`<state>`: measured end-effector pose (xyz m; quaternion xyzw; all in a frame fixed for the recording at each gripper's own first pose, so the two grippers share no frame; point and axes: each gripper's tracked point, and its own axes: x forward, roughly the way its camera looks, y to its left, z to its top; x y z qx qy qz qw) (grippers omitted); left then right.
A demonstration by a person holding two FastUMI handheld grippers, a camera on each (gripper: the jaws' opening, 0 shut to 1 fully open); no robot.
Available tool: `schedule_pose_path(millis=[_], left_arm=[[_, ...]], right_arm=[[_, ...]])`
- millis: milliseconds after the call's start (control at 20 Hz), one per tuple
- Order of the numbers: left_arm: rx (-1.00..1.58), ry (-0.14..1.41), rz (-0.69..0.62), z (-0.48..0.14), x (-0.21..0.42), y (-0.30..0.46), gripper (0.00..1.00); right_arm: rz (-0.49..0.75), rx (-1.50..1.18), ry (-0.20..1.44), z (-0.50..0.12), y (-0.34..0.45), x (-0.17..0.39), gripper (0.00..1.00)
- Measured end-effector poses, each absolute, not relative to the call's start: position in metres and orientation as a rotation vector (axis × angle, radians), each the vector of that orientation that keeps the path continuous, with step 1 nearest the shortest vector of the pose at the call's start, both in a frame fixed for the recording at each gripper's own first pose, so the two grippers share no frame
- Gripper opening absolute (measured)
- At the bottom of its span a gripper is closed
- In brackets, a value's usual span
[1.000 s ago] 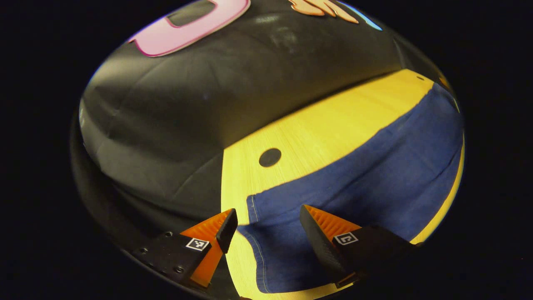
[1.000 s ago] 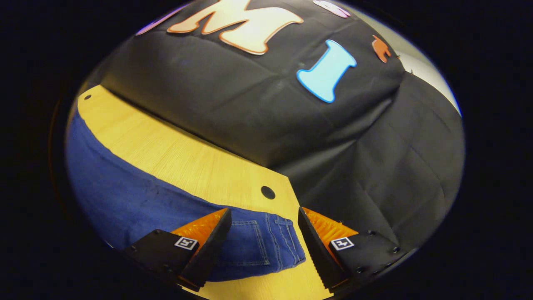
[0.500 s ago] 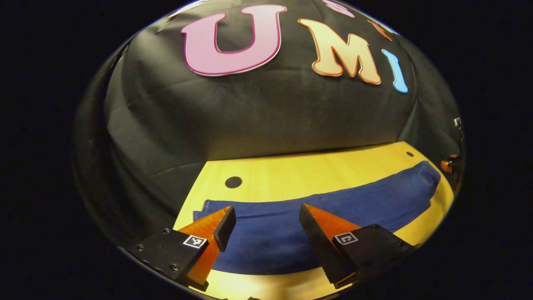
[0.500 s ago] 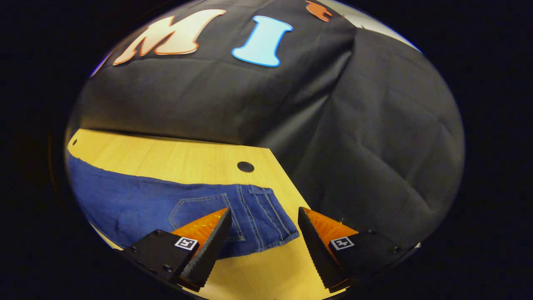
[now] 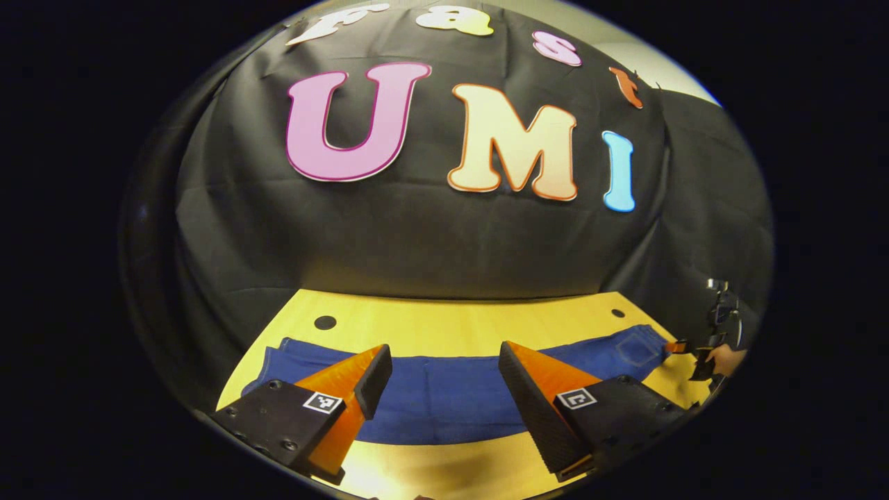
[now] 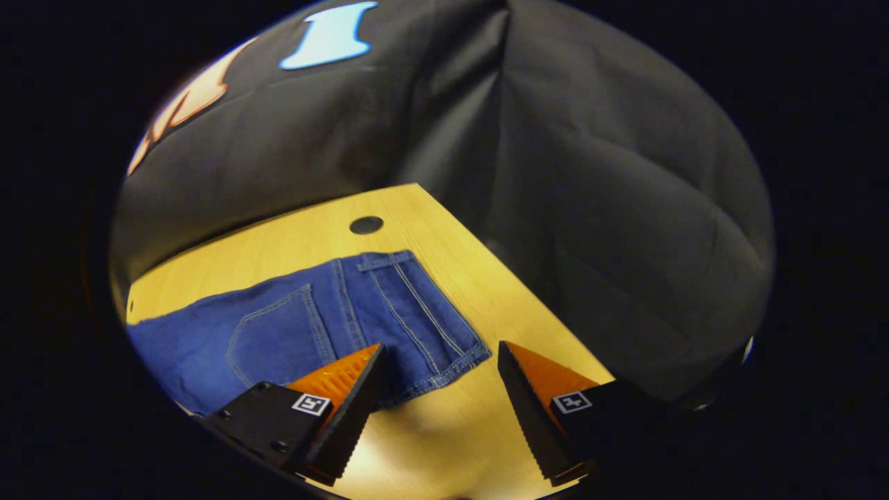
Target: Grasp the waist and the cuffs of the jeans and fold them to make the two legs overlap; first hold the waist and fold one-third of the jeans toward the cuffs, then hold the cuffs and fold the remaining one-third in the same direction to finish folding.
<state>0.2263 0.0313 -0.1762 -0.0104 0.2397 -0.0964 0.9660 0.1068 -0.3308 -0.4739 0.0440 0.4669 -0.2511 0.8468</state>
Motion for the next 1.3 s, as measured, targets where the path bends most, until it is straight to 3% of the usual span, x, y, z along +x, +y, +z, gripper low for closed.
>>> schedule_pose_path(millis=[150, 250, 350, 600, 700, 750, 1050, 1300], left_arm=[[0.004, 0.464, -0.205, -0.158, 0.217, 0.013, 0.96], [0.019, 0.450, -0.222, -0.150, 0.216, 0.003, 0.96], [0.016, 0.437, -0.241, -0.144, 0.216, -0.010, 0.96], [-0.005, 0.436, -0.276, -0.146, 0.216, -0.023, 0.96], [-0.028, 0.435, -0.265, -0.145, 0.214, -0.019, 0.96], [-0.045, 0.436, -0.268, -0.145, 0.212, -0.018, 0.96], [-0.058, 0.441, -0.226, -0.146, 0.211, 0.016, 0.98], [-0.093, 0.449, -0.210, -0.151, 0.207, 0.048, 0.98]], right_arm=[[-0.545, 0.266, 0.996, -0.490, -0.332, 0.107, 0.96], [-0.532, 0.259, 0.973, -0.485, -0.335, 0.106, 0.99], [-0.489, 0.296, 0.974, -0.484, -0.325, 0.111, 0.91], [-0.456, 0.343, 0.950, -0.485, -0.326, 0.114, 0.19], [-0.442, 0.261, 0.917, -0.474, -0.330, 0.119, 0.07], [-0.431, 0.224, 0.903, -0.469, -0.326, 0.120, 0.04], [-0.367, 0.211, 0.723, -0.394, -0.300, 0.157, 0.06], [-0.248, 0.167, 0.602, -0.339, -0.227, 0.199, 0.06]])
